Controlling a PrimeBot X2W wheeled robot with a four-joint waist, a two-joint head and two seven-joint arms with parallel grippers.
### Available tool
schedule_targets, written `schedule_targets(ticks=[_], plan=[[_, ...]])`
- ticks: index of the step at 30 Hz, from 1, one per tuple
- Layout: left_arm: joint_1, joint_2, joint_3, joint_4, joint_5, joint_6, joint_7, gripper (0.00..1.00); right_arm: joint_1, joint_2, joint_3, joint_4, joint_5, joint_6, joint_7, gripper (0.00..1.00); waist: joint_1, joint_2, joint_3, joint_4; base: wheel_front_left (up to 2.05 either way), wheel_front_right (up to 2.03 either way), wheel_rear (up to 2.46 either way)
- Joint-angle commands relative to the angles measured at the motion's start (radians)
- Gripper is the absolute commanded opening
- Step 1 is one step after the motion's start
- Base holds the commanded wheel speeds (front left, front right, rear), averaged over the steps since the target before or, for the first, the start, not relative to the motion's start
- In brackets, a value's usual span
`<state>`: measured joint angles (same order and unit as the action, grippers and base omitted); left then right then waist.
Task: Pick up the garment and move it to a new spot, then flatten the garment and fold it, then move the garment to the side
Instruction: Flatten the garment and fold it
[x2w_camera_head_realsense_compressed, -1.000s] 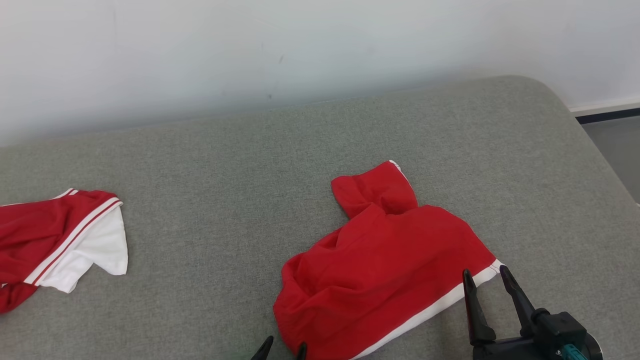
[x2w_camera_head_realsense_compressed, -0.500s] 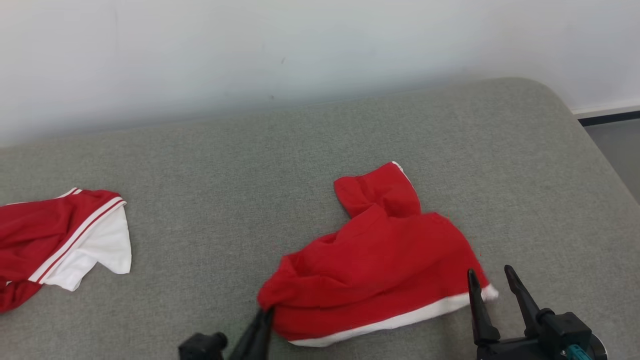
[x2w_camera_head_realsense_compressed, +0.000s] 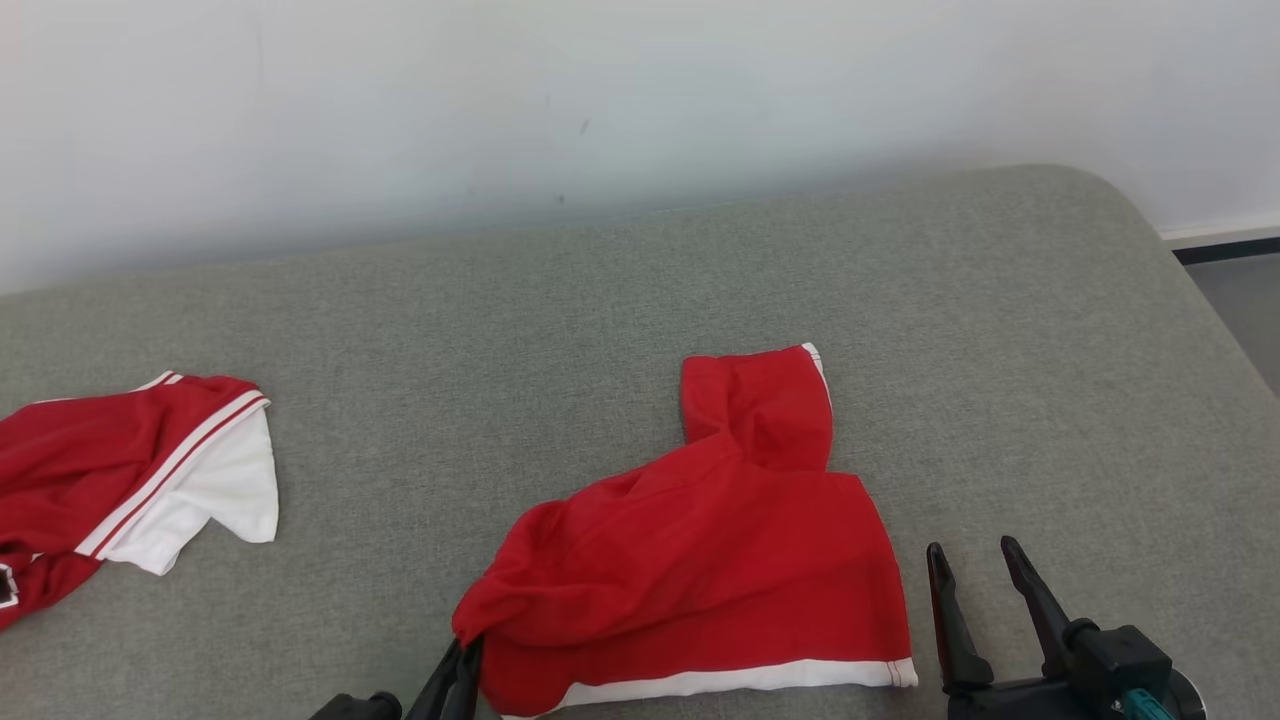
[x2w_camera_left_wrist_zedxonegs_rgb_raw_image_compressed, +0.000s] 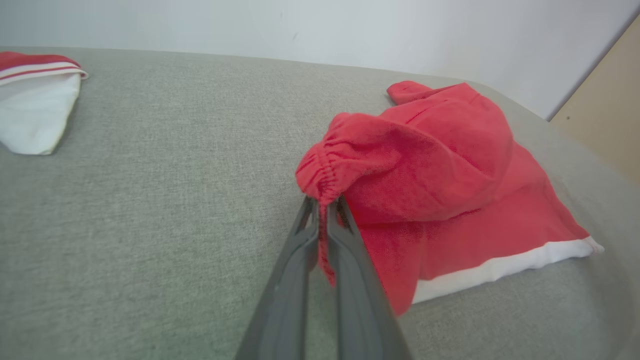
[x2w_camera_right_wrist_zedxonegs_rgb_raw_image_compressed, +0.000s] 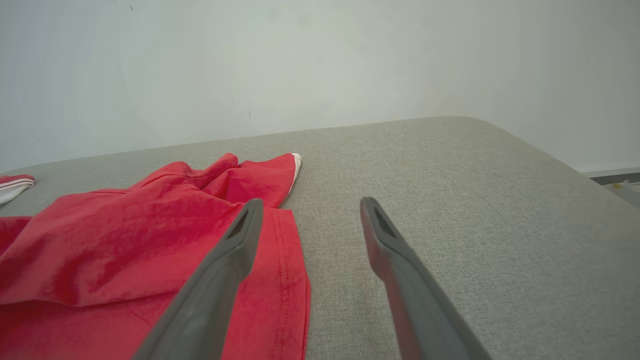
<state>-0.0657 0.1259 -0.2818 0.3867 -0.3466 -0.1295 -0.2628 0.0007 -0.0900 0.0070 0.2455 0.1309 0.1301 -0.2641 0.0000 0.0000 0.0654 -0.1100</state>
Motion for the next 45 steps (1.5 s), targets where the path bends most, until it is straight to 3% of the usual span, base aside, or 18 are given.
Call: schedule_targets(ticks=[1, 2, 3, 12, 20, 29, 45], plan=[[0.010, -0.002, 0.002, 0.004, -0.002, 0.000, -0.003, 0.00, -0.012, -0.004, -0.001, 0.005, 0.007, 0.001, -0.001, 1.00, 0.0000, 0.0000, 0.000, 0.006, 0.00, 0.00, 0.00], [0.013, -0.007, 0.007, 0.004, 0.002, 0.000, -0.003, 0.45, -0.015, -0.007, -0.005, 0.008, 0.008, 0.001, -0.001, 1.00, 0.0000, 0.0000, 0.000, 0.013, 0.00, 0.00, 0.00], [0.017, -0.012, 0.013, 0.001, 0.005, 0.000, -0.003, 0.99, -0.017, -0.009, -0.006, 0.010, 0.008, 0.001, 0.000, 1.00, 0.0000, 0.0000, -0.001, 0.018, 0.00, 0.00, 0.00], [0.048, -0.050, 0.061, -0.060, 0.043, 0.000, -0.003, 1.00, -0.019, -0.021, -0.013, 0.018, 0.006, 0.001, 0.000, 1.00, 0.0000, 0.0000, -0.014, 0.076, 0.00, 0.00, 0.00], [0.075, -0.037, 0.054, -0.010, 0.055, 0.000, -0.003, 1.00, -0.002, -0.023, -0.017, 0.023, 0.009, 0.001, -0.001, 1.00, 0.0000, 0.0000, -0.017, 0.088, 0.00, 0.00, 0.00], [0.033, -0.040, 0.059, 0.082, 0.067, 0.000, -0.003, 1.00, 0.033, -0.009, -0.025, 0.042, 0.007, 0.001, -0.001, 1.00, 0.0000, 0.0000, -0.009, 0.066, 0.00, 0.00, 0.00], [-0.071, -0.062, -0.024, 0.187, 0.080, 0.000, -0.003, 1.00, 0.022, -0.013, -0.035, 0.038, 0.004, 0.001, -0.001, 1.00, 0.0000, 0.0000, 0.010, 0.007, 0.00, 0.00, 0.00]])
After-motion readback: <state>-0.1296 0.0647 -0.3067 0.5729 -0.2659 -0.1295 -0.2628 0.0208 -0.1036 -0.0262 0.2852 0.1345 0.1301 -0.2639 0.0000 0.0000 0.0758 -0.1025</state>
